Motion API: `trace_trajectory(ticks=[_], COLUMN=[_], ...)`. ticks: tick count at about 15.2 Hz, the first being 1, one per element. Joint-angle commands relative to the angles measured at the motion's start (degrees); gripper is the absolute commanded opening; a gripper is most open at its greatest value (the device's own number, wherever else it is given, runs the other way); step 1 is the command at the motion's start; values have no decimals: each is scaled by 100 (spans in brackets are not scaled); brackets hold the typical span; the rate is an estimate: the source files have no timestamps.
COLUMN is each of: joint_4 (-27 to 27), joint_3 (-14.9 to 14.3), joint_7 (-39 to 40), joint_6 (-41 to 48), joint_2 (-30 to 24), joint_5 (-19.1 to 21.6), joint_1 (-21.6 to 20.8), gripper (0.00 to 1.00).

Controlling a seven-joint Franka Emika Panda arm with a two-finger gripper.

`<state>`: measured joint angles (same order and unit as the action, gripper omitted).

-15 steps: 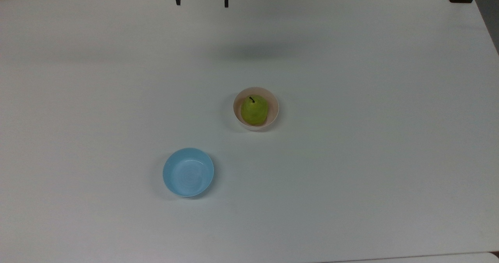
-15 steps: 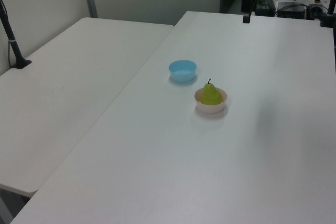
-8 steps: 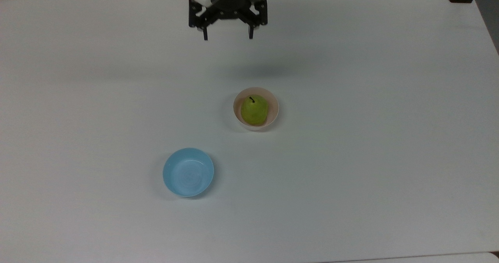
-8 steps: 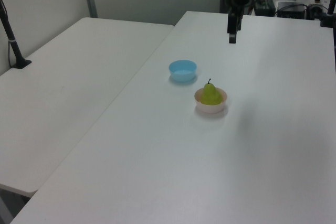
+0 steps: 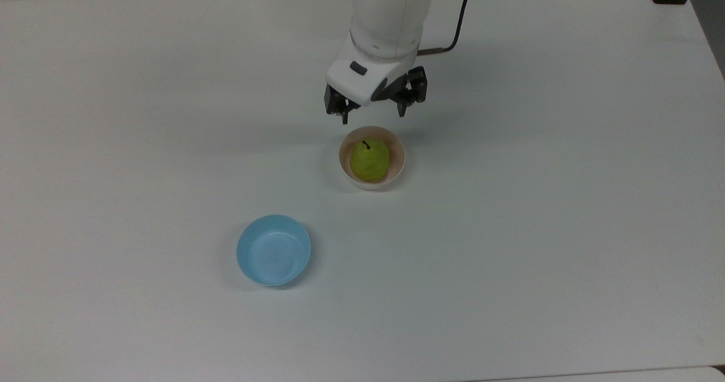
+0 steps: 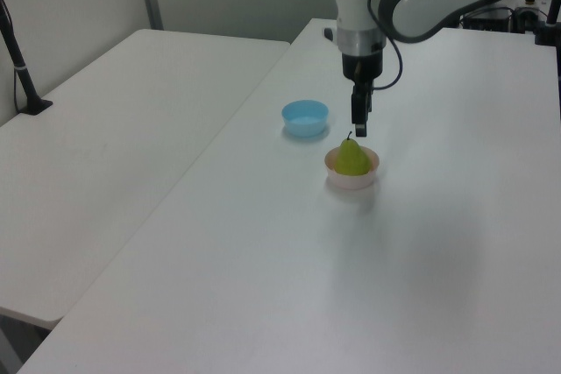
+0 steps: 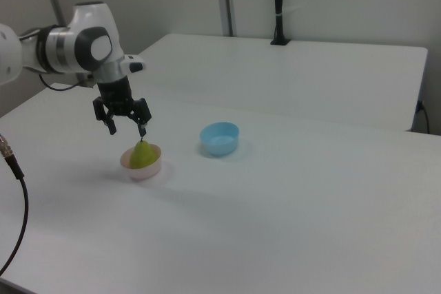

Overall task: Pick up a pear from the bowl
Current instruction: 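Move the open gripper over the pink bowl and lower toward the pear, then close the gripper around the green pear inside the pink bowl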

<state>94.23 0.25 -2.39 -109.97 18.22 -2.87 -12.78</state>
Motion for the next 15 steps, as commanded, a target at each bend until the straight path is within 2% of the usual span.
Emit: trace_trajectory(ticks=[1, 6, 8, 11, 15], joint_4=[8, 8, 16, 16, 34], joint_3=[-60, -60, -60, -60, -60], joint_7=[63, 54, 54, 54, 54], joint_6=[-410, -744, -894, -1026, -1026], joint_2=[260, 647, 770, 867, 920], joint_5=[6, -47, -47, -47, -117], joint_1=[-102, -111, -111, -111, -111], gripper=[100, 100, 96, 86, 66])
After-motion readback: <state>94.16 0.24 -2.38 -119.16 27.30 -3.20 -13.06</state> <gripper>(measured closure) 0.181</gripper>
